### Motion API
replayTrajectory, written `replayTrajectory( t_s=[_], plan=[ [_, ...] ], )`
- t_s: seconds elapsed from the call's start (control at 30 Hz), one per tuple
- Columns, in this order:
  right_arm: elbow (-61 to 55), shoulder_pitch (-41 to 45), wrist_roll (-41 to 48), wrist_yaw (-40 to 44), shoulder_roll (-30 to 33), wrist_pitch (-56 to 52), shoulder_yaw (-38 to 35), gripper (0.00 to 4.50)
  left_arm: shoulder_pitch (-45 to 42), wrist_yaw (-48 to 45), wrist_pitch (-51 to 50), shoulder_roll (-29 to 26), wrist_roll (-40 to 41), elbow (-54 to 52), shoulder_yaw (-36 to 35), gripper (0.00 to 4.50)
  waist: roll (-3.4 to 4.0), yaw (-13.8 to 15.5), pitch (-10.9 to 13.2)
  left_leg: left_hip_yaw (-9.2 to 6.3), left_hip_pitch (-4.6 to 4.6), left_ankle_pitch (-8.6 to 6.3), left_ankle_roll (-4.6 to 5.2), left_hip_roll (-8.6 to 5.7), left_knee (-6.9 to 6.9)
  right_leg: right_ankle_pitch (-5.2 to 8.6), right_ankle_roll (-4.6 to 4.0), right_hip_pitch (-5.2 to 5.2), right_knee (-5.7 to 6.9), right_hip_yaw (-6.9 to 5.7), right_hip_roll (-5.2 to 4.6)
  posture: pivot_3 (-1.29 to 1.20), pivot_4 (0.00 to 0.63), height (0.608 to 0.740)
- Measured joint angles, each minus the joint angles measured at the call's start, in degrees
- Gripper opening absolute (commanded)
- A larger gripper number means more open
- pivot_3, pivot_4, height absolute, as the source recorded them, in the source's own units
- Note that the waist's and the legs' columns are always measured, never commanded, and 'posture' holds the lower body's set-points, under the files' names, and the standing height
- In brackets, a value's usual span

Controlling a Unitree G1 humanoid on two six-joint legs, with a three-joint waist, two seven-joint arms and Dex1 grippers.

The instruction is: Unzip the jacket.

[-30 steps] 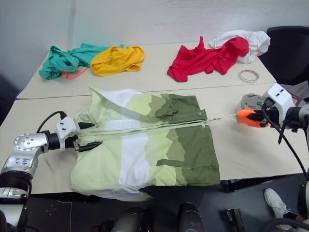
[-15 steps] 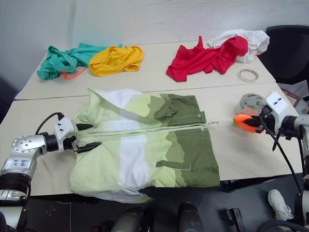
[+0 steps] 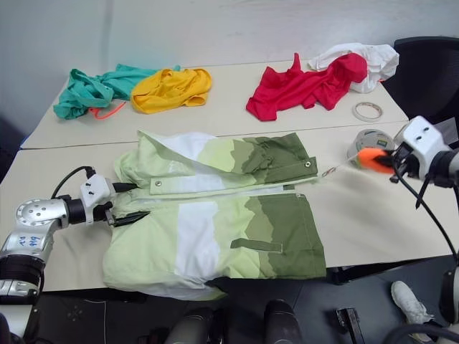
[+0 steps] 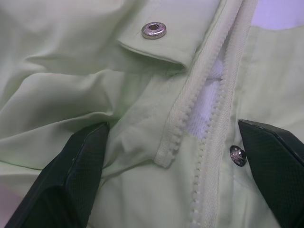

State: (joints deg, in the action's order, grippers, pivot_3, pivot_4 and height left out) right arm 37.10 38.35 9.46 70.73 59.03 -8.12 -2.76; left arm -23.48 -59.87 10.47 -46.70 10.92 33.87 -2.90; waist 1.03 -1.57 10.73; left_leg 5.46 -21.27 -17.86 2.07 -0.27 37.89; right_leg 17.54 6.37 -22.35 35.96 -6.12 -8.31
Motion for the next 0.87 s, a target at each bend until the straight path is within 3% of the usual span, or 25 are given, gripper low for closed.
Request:
replayTrajectory(
  t_s=[0.2, 0.33, 0.53, 0.67, 0.77, 0.87],
  plan=[
    [-5.85, -7.87, 3.77, 1.72, -0.06, 2.26, -5.32, 2.91, 5.28, -0.42, -5.48, -0.66, 4.83, -7.15, -4.73, 4.50, -0.27, -0.32, 0.19, 0.10, -0.08, -0.04, 0.00, 0.03, -0.01, 0.00, 0.00, -0.13, -0.02, -0.02, 0.01, 0.00, 0.150, 0.740],
    [-12.92, -13.85, 10.18, 6.64, 0.03, 7.69, -13.24, 4.37, 10.32, -5.07, -11.36, -6.30, 9.37, -15.32, -9.24, 4.50, -0.58, -0.03, 0.36, 0.00, -0.20, -0.10, 0.00, 0.08, -0.01, 0.00, 0.00, -0.11, -0.07, -0.02, 0.04, 0.00, 0.150, 0.740],
    [-24.99, -13.75, 19.04, 8.69, -1.58, 7.38, -17.38, 4.47, 21.95, -10.81, -18.30, -12.08, 16.07, -23.92, -20.81, 4.50, -0.59, -0.44, 0.41, 0.01, -0.15, -0.33, 0.11, 0.02, 0.00, -0.01, 0.02, -0.06, -0.30, 0.10, -0.11, 0.00, 0.150, 0.740],
    [-36.16, -19.27, 22.12, 9.03, -8.20, 4.17, -11.33, 4.47, 35.47, -9.66, -16.88, -7.67, 15.04, -28.44, -25.21, 4.50, -1.11, -0.28, 0.36, -0.04, -0.08, -0.52, -0.18, 0.32, -0.11, 0.14, -0.27, -0.06, -0.34, -0.24, -0.04, 0.00, 0.150, 0.740],
    [-38.37, -24.30, 21.83, 9.20, -12.90, 4.38, -5.90, 4.47, 39.34, -6.51, -16.63, -4.68, 14.35, -32.53, -26.53, 4.50, -1.20, 0.96, 0.54, -0.09, -0.28, -0.49, -0.07, 0.18, -0.05, 0.14, -0.27, -0.15, -0.33, -0.36, -0.17, 0.00, 0.150, 0.740],
    [-36.69, -26.13, 19.70, 9.48, -14.26, 8.54, -5.19, 4.47, 42.10, -3.46, -16.71, -1.92, 14.50, -38.34, -28.81, 4.50, -1.15, 1.85, 0.57, -0.08, -0.25, -0.82, -0.02, 0.06, 0.18, 0.05, -0.11, 0.05, -0.45, -0.31, -0.28, 0.00, 0.150, 0.740]
  ],
)
